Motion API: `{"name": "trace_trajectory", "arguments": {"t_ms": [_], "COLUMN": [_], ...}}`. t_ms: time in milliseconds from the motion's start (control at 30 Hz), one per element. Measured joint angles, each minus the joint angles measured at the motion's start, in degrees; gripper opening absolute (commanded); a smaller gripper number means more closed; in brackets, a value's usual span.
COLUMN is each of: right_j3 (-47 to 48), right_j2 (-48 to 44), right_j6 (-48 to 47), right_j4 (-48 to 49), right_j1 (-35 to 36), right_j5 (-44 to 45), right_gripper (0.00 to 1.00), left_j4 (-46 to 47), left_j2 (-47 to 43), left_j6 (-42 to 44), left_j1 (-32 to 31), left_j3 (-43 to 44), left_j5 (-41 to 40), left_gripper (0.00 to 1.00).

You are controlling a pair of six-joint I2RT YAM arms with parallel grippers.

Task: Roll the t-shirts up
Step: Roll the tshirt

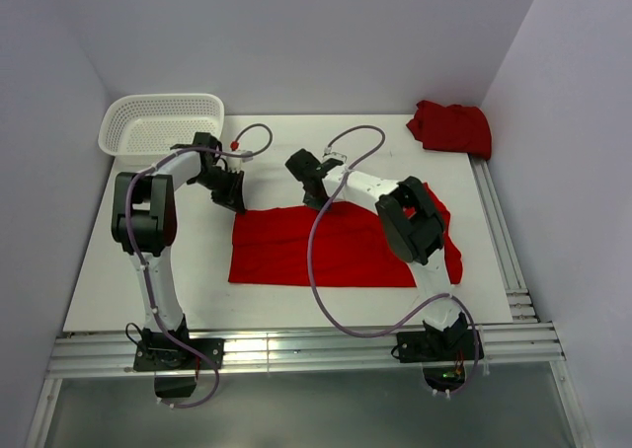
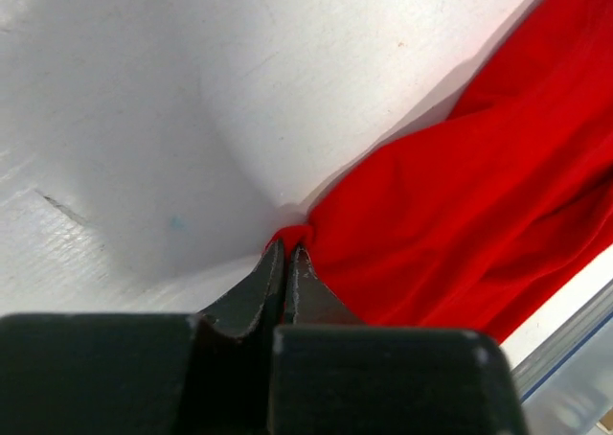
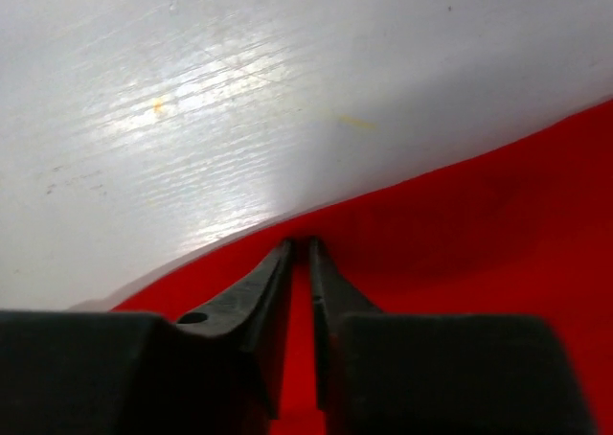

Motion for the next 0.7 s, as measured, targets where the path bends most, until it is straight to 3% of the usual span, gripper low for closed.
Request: {"name": "trace_trajectory", "arguments": {"t_ms": [67, 200, 400, 567, 700], "right_j3": [-0.48, -1.38, -4.37, -6.21, -6.88], "right_j2": [0.0, -0.48, -2.19, -3.23, -3.67], "right_j6": [0.17, 0.37, 0.9, 1.09, 0.92], "right_j4": [0.22, 0.81, 3.17, 4.39, 5.68], "right_j1": [-0.42, -0.92, -2.03, -2.8, -3.19], "right_j5": [-0.04, 0.0, -0.09, -0.07, -0.96], "right_gripper": [0.08, 0.02, 0.18, 0.19, 0.34], "left_j4": [0.48, 1.68, 4.94, 7.17, 7.15], "left_j2": [-0.02, -0.33, -2.38, -3.48, -3.48], "left_j6": [-0.48, -2.08, -3.72, -4.85, -4.83], "left_j1": [-0.02, 0.02, 0.33, 0.79, 1.46], "left_j3": [0.0, -0.55, -1.92, -2.34, -2.34], "left_j5": [-0.35, -0.37, -0.83, -1.29, -1.2], "left_gripper": [0.0, 0.0, 0.0, 0.0, 0.07]}}
